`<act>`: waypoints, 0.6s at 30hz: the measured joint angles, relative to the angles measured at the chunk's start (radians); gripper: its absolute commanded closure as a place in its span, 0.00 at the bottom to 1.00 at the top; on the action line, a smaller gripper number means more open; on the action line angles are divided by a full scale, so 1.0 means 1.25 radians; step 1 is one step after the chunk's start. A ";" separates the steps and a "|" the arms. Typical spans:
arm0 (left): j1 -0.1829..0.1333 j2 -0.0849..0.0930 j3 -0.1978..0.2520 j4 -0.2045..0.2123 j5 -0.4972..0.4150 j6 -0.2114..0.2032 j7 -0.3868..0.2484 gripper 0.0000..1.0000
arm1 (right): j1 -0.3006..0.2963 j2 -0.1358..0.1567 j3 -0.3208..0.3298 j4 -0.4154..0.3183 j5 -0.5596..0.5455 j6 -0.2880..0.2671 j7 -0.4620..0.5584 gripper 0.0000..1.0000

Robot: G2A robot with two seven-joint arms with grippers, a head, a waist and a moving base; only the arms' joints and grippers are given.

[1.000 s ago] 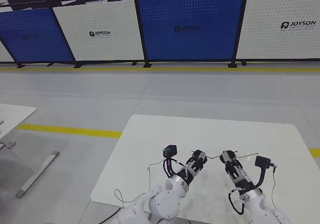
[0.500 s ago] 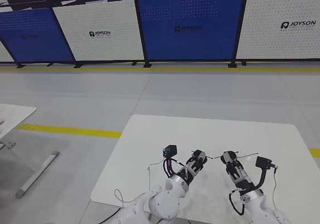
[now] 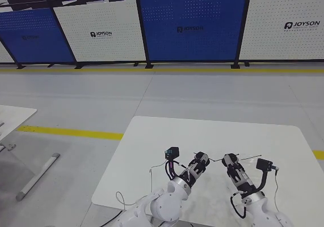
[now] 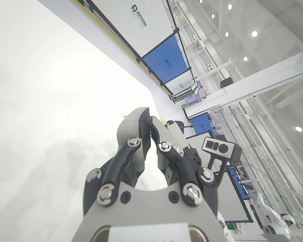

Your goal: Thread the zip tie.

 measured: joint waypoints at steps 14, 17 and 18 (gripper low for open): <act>0.000 0.000 0.000 0.000 0.000 0.000 0.000 1.00 | 0.001 -0.006 -0.001 0.004 0.032 -0.027 0.023 1.00; 0.000 0.000 0.000 0.000 0.000 0.000 0.000 1.00 | 0.001 -0.006 -0.001 0.003 0.032 -0.027 0.023 1.00; 0.000 0.000 0.000 0.000 0.000 0.000 0.000 1.00 | 0.001 -0.006 -0.001 0.003 0.032 -0.027 0.023 1.00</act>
